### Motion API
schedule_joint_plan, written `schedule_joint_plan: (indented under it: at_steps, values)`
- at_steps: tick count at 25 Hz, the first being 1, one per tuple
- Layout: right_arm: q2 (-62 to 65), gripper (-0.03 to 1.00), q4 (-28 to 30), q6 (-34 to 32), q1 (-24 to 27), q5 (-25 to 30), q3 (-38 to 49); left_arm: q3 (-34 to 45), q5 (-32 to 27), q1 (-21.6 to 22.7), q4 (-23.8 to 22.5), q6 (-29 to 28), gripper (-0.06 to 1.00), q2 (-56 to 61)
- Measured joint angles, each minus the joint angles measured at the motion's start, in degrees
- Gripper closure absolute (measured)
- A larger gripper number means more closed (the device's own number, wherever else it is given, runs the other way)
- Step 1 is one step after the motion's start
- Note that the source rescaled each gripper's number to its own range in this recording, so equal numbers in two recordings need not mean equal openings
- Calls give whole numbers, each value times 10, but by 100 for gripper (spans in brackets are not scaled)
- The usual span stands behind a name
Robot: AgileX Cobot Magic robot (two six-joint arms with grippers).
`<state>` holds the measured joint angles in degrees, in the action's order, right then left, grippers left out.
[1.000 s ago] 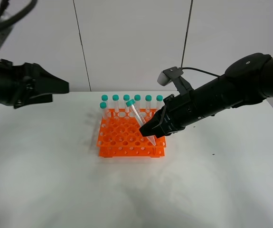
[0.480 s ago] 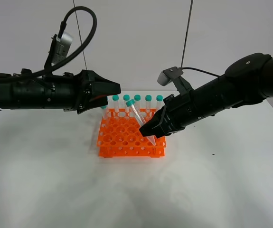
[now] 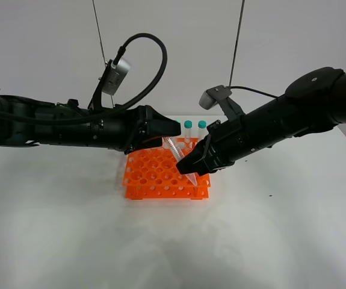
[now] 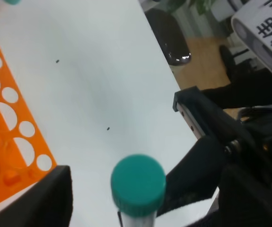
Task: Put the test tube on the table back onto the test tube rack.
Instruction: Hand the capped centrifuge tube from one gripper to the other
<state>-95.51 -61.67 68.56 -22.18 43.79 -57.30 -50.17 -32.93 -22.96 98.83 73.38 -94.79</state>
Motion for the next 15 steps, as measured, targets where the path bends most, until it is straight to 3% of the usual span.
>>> schedule_joint_plan:
  at_steps: [9, 15]
  values:
    - [0, 94, 3, -1, 0, 19, 0, -1, 3, -3, 0, 0, -5, -6]
    - [0, 94, 35, -36, 0, 14, 0, -1, 3, -3, 0, 0, 14, -6]
